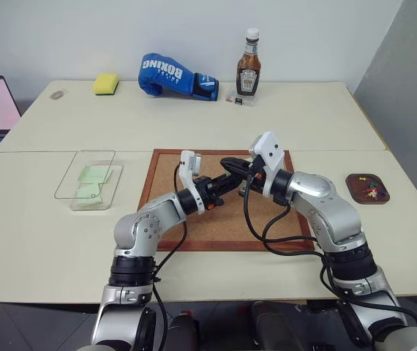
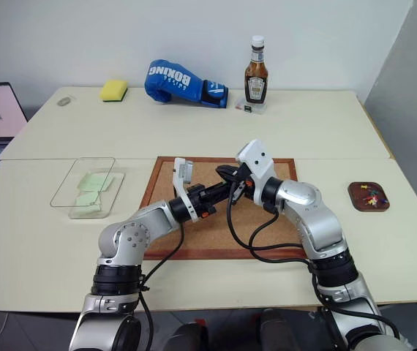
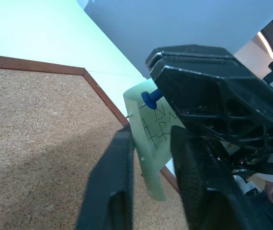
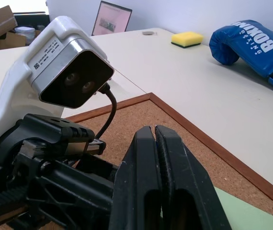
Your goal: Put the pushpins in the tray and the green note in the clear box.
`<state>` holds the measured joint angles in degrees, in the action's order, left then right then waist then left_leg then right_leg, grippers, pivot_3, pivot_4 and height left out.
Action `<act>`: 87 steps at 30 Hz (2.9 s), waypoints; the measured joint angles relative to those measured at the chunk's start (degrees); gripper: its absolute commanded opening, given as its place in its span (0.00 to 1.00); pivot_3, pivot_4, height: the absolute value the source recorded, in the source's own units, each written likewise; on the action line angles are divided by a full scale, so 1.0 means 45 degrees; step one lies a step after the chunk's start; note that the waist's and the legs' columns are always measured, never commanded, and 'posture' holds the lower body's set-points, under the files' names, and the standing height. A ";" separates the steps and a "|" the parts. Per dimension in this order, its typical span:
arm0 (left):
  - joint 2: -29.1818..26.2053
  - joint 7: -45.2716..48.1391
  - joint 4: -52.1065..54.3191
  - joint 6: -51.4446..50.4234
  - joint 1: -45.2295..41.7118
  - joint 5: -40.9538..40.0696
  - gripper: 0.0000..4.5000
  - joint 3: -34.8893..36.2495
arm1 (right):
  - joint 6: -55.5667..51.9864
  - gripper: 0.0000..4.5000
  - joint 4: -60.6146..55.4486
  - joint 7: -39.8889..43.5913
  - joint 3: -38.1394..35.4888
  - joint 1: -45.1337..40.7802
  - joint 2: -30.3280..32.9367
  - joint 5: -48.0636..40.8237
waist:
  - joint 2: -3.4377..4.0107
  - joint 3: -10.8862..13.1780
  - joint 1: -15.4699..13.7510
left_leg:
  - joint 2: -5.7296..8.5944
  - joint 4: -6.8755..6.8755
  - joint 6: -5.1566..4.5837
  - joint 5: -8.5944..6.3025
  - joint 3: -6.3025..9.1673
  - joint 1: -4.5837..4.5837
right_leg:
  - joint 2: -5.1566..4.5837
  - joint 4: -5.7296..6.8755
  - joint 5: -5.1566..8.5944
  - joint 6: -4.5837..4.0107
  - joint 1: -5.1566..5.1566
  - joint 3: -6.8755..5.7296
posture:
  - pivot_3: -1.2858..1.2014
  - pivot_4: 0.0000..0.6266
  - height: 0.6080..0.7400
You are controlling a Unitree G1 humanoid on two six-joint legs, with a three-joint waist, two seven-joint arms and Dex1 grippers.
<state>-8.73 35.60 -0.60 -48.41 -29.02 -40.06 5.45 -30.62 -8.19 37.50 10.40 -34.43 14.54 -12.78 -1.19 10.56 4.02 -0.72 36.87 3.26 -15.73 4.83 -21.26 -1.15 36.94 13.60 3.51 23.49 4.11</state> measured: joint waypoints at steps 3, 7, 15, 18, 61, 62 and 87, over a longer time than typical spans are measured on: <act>-0.0014 -0.0001 -0.0013 0.0002 -0.0032 -0.0010 0.00 0.0022 | 0.0000 0.00 0.0000 -0.0002 0.0000 0.0031 0.0004 -0.0010 | 0.0000 0.0000 -0.0007 | 0.0000 0.0000 0.0000 0.0000 0.0000 0.0000 | 0.0000 -0.0001 0.0000 0.0000 0.0000 -0.0001 | 0.52 0.24 1.00; 0.0011 -0.0044 -0.0052 -0.0003 -0.0079 -0.0023 0.00 0.0061 | 0.0000 0.00 0.0000 -0.0004 0.0000 0.0049 0.0027 -0.0014 | 0.0000 0.0000 -0.0013 | 0.0000 -0.0001 0.0000 0.0000 0.0000 -0.0001 | 0.0000 -0.0002 0.0000 0.0000 0.0000 -0.0001 | 0.52 0.24 1.00; 0.0869 -0.1282 -0.0768 -0.0617 -0.0085 -0.1130 0.00 0.1419 | -0.0003 0.00 -0.0097 -0.0106 -0.0002 0.0148 0.0075 -0.0017 | -0.0001 0.0000 -0.0065 | 0.0000 0.0001 0.0000 0.0000 0.0001 -0.0001 | 0.0000 -0.0002 0.0000 0.0000 0.0000 -0.0001 | 0.52 0.24 1.00; 0.1114 -0.1847 -0.0983 -0.0875 -0.0158 -0.1645 0.00 0.1882 | -0.0058 0.00 -0.0310 -0.0325 -0.0027 0.0261 0.0075 -0.0038 | -0.0001 0.0000 -0.0092 | 0.0000 0.0002 0.0000 0.0000 0.0001 -0.0002 | 0.0000 -0.0002 0.0000 0.0001 0.0000 -0.0001 | 0.52 0.24 1.00; -0.0647 0.3101 -0.0467 0.6751 -0.1798 0.6679 0.00 -0.6980 | -0.4535 0.00 0.1366 -0.5583 -0.9568 0.2410 0.3107 -0.1427 | 0.0013 0.0004 -0.0461 | 0.0023 0.0017 -0.0005 0.0002 -0.0029 -0.0136 | -0.0010 0.0006 -0.0006 -0.0002 0.0119 0.0028 | 0.52 0.24 1.00; -0.0646 0.3102 -0.0414 0.6662 -0.1713 0.6691 0.00 -0.6994 | -0.4549 0.00 0.1575 -0.5584 -0.9566 0.2404 0.3107 -0.1458 | 0.0016 0.0005 -0.0466 | 0.0023 0.0018 -0.0005 0.0002 -0.0030 -0.0138 | -0.0010 0.0006 -0.0006 -0.0001 0.0120 0.0028 | 0.52 0.24 1.00; -0.1010 0.3003 0.0547 0.5556 -0.1400 0.6705 0.00 -0.6858 | -0.1926 0.49 0.5518 -0.5564 -0.9001 0.1785 0.3492 -0.1429 | 0.0032 -0.0001 -0.0449 | 0.0023 0.0028 -0.0004 0.0004 -0.0032 -0.0129 | -0.0010 0.0020 -0.0042 -0.0054 0.0115 0.0029 | 0.52 0.24 1.00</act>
<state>-13.27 49.12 1.86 -23.41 -35.32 -9.88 -25.41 -39.29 16.64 12.47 -30.11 -26.39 30.25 -19.22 -1.04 10.55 2.00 -0.61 37.00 3.24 -15.71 4.69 -21.84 -1.20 37.03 13.41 3.27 24.00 4.24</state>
